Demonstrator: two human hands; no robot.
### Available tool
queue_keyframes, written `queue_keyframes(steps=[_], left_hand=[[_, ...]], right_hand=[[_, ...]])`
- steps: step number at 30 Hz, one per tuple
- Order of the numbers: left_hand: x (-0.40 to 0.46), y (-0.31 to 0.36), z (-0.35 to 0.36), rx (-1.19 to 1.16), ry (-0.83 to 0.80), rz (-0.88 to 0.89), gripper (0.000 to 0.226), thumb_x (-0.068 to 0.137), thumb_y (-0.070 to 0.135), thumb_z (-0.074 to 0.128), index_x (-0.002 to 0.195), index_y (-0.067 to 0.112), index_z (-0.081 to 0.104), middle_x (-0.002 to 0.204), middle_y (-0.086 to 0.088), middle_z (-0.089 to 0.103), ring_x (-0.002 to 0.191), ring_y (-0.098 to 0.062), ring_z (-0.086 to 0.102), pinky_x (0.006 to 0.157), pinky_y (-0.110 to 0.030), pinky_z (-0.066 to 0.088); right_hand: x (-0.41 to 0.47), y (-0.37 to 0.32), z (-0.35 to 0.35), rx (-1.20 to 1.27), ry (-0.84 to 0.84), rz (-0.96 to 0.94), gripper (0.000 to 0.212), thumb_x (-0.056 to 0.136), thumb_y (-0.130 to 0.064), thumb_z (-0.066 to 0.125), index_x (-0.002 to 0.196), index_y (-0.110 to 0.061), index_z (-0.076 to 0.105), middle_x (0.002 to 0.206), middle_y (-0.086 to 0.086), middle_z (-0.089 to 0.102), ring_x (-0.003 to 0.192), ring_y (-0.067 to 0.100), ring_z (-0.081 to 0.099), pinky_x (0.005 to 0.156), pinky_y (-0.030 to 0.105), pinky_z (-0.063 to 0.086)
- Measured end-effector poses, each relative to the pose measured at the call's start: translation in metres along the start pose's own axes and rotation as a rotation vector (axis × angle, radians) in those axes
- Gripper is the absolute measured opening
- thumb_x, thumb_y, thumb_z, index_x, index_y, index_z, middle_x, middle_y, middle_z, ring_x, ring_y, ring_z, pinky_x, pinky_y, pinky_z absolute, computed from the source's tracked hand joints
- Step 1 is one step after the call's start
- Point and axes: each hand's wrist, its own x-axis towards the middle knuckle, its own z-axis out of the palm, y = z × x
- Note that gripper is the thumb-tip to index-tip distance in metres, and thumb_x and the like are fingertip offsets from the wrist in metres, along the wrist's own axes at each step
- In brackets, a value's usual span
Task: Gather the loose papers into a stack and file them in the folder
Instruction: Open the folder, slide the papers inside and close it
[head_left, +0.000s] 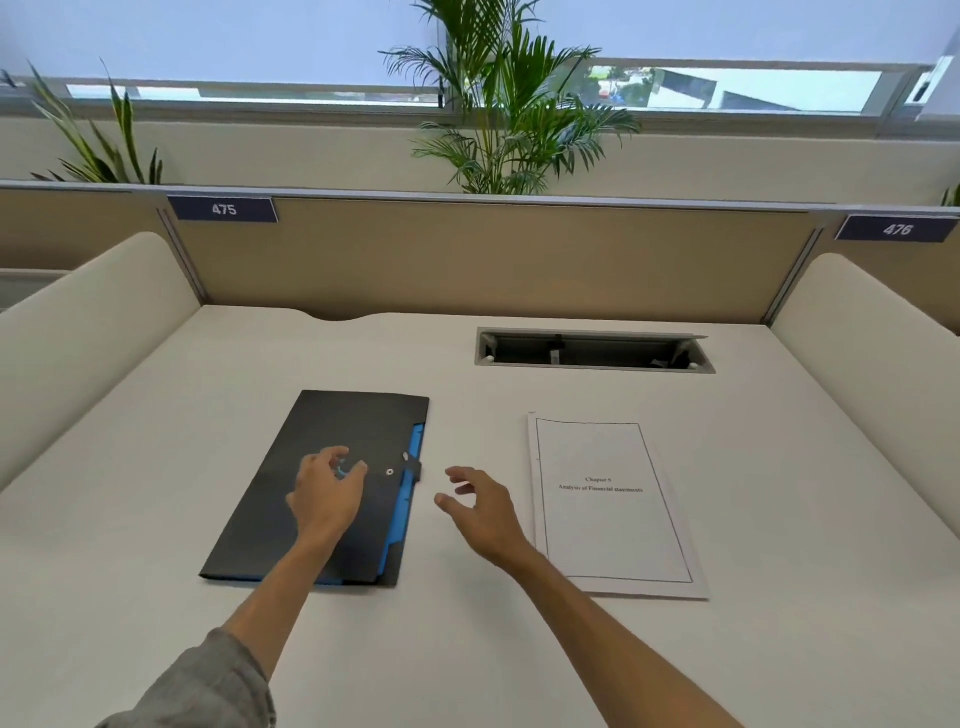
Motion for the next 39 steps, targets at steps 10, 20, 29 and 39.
queue_keyframes(steps=[10,20,29,39], left_hand=[[0.028,-0.06,-0.046,0.403,-0.061,-0.232,0.06,0.082,0.041,0.062,0.131,0.01,0.051,0.136,-0.017,0.047,0.129,-0.036,0.041,0.105,-0.052,0.028],[0.039,-0.084,-0.059,0.295,-0.091,-0.38,0.057,0.08,0.035,0.067,0.125,0.004,0.052,0.133,-0.021,0.045,0.123,-0.041,0.041,0.099,-0.052,0.035],[0.045,-0.084,-0.053,-0.229,-0.062,-0.455,0.042,0.077,0.009,0.073,0.117,0.002,0.063,0.116,-0.016,0.065,0.095,-0.028,0.054,0.085,-0.037,0.045],[0.033,-0.049,-0.02,-0.42,-0.117,-0.373,0.043,0.078,0.005,0.074,0.118,0.002,0.061,0.113,-0.013,0.068,0.103,-0.031,0.062,0.094,-0.041,0.049]], right_hand=[[0.006,-0.015,0.05,0.061,-0.163,0.232,0.063,0.088,-0.036,0.065,0.143,-0.02,0.041,0.143,0.007,0.05,0.127,0.022,0.051,0.101,0.033,0.044],[0.018,-0.021,0.079,0.214,-0.005,0.437,0.068,0.084,-0.025,0.069,0.143,-0.012,0.038,0.123,0.005,0.057,0.099,0.016,0.053,0.089,0.027,0.046],[0.03,-0.006,0.064,0.199,0.055,0.455,0.036,0.081,-0.005,0.07,0.113,-0.012,0.054,0.097,0.002,0.056,0.088,0.015,0.055,0.073,0.02,0.046],[0.024,0.01,0.001,0.137,0.135,0.362,0.049,0.086,-0.011,0.07,0.129,-0.009,0.046,0.115,0.006,0.056,0.097,0.017,0.055,0.069,0.015,0.047]])
